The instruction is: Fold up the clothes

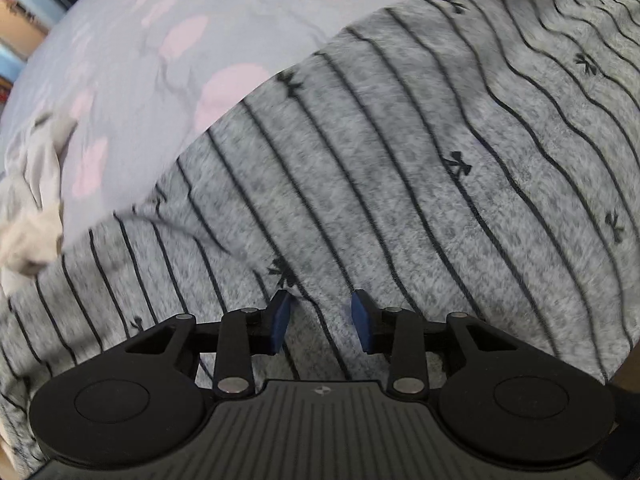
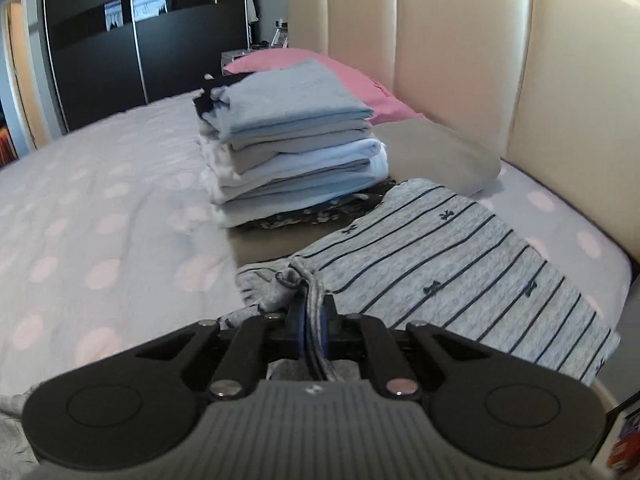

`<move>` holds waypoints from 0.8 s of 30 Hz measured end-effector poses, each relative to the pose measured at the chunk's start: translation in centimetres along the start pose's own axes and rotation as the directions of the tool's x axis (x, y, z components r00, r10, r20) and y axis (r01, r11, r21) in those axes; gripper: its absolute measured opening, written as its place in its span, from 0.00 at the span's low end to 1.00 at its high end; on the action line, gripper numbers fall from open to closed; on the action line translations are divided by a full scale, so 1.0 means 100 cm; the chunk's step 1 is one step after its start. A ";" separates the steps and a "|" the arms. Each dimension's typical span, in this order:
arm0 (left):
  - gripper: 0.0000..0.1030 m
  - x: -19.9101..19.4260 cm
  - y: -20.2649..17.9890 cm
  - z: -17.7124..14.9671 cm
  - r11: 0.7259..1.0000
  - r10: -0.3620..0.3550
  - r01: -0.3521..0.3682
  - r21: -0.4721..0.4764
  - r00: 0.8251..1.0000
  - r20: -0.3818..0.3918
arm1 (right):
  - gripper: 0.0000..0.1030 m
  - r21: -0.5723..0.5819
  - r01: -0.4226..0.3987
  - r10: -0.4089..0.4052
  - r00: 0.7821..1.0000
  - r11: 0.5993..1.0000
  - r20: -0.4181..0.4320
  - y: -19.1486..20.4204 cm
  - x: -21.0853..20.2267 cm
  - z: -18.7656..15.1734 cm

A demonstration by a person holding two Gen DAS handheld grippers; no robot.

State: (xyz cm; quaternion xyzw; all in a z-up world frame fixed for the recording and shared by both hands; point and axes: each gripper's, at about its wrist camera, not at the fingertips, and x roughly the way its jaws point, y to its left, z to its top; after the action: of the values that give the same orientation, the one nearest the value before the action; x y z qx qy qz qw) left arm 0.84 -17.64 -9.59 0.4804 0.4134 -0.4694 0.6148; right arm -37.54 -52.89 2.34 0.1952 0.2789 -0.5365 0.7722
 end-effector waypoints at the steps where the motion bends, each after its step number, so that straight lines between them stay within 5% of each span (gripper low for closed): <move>1: 0.32 0.001 0.002 0.000 1.000 -0.004 0.004 -0.008 1.000 -0.007 | 0.08 -0.022 0.014 -0.015 1.000 1.000 -0.005 0.005 0.007 0.000; 9: 0.32 -0.010 -0.004 -0.010 0.999 0.028 -0.029 0.018 0.998 0.051 | 0.08 -0.119 0.047 -0.055 0.997 0.992 -0.058 0.018 0.030 -0.014; 13: 0.32 -0.031 -0.002 -0.011 1.000 0.006 -0.003 -0.026 0.990 0.138 | 0.09 -0.080 -0.068 0.062 0.995 0.994 -0.078 0.026 -0.002 -0.009; 18: 0.32 -0.067 0.009 -0.006 0.981 -0.081 0.128 -0.145 0.953 0.293 | 0.09 -0.065 -0.256 0.247 0.962 0.965 -0.121 0.064 -0.048 -0.009; 24: 0.32 -0.094 0.010 0.003 0.958 -0.140 0.227 -0.174 0.904 0.404 | 0.09 -0.062 -0.400 0.388 0.910 0.914 -0.148 0.132 -0.090 -0.027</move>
State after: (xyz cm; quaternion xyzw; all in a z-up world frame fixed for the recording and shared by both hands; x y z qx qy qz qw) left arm -0.18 -16.16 -0.29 0.2666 0.3758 -0.5631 0.6860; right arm -28.16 -40.14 6.07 0.2472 0.3087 -0.3418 0.8525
